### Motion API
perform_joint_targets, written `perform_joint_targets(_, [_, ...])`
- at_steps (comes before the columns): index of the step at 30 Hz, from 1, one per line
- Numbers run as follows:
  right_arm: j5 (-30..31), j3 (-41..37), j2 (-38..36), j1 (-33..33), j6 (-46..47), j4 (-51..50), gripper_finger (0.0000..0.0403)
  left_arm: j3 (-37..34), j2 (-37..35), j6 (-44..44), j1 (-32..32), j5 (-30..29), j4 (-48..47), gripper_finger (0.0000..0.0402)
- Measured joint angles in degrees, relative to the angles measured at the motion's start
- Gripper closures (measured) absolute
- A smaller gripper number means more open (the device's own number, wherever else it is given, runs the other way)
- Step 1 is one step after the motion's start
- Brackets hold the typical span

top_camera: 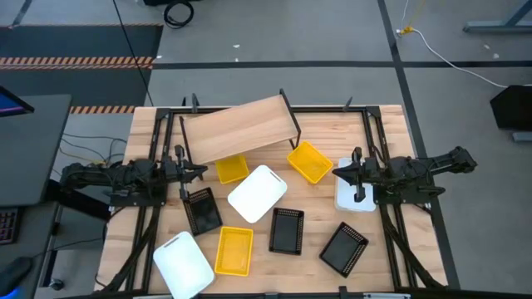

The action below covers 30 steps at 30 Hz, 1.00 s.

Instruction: Stack baskets on shelf by color

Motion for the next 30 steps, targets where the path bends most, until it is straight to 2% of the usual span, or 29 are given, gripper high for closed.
perform_joint_targets(30, [0.0,0.0,0.0,0.0,0.0,0.0,0.0395,0.0,0.0,0.8,0.0,0.1,0.2,0.0369])
